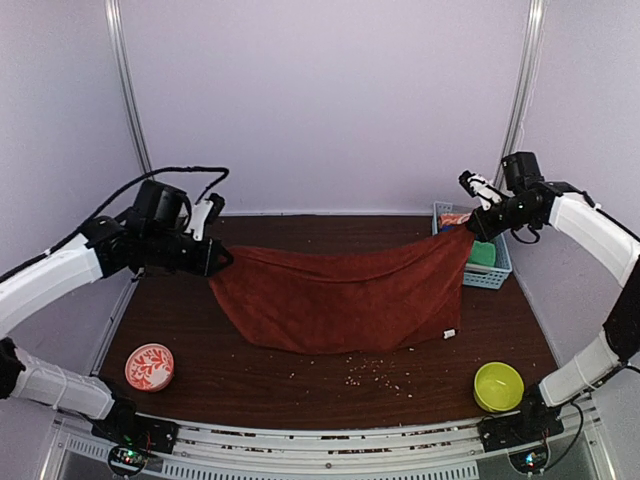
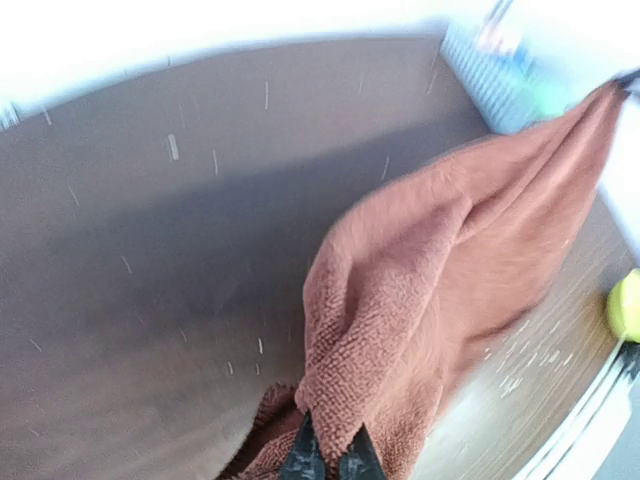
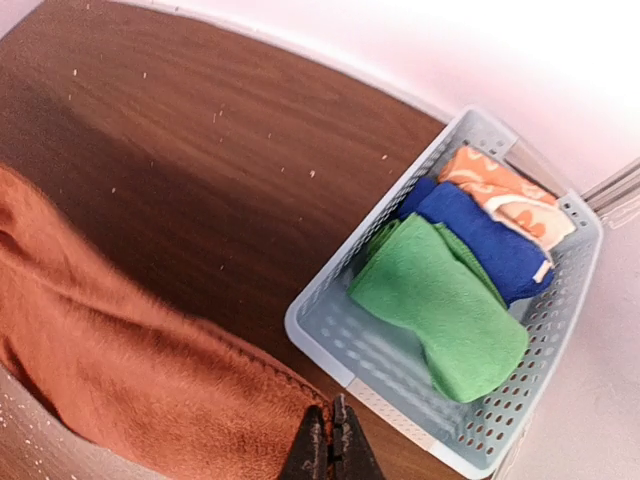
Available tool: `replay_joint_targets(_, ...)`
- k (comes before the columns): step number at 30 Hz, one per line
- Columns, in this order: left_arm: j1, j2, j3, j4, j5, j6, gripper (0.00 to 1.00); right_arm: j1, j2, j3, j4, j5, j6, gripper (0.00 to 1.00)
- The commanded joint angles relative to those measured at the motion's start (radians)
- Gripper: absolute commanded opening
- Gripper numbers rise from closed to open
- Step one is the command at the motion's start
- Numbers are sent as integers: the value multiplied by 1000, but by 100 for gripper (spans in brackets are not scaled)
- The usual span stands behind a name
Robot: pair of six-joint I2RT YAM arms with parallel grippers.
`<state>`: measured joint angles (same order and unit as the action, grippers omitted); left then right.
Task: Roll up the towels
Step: Pick up the towel from the center of the board.
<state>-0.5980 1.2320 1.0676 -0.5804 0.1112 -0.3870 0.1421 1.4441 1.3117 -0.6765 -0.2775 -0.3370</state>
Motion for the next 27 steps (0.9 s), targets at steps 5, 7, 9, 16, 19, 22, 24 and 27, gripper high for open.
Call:
replay_joint_targets(5,-12,-104,-208,5,148,-62,0,-35,-210,-162,-29,-147,-59,0)
replay_joint_targets(7,-23,-122,-272,-6,224,-83,4,-35,-258,-226,-73,-152,-137,0)
replay_joint_targets(9,-24,-129,-307,-36,306,-88,17,-35,-300,-292,-114,-163,-216,0)
replay_joint_targets(16,-14,-106,-243,-114,175,-108,53,-35,-344,-371,-164,-169,-296,0)
replay_joint_targets(19,8,14,-228,-108,114,-119,52,-35,-322,-356,-159,-200,-295,0)
replay_joint_targets(22,6,132,-212,-60,155,-63,48,-35,-289,-342,-166,-218,-298,0)
replay_joint_targets(24,-1,163,-225,-13,220,-26,51,-35,-270,-336,-171,-223,-304,0)
replay_joint_targets(27,-1,215,-228,28,308,-12,55,-34,-249,-335,-165,-233,-303,0)
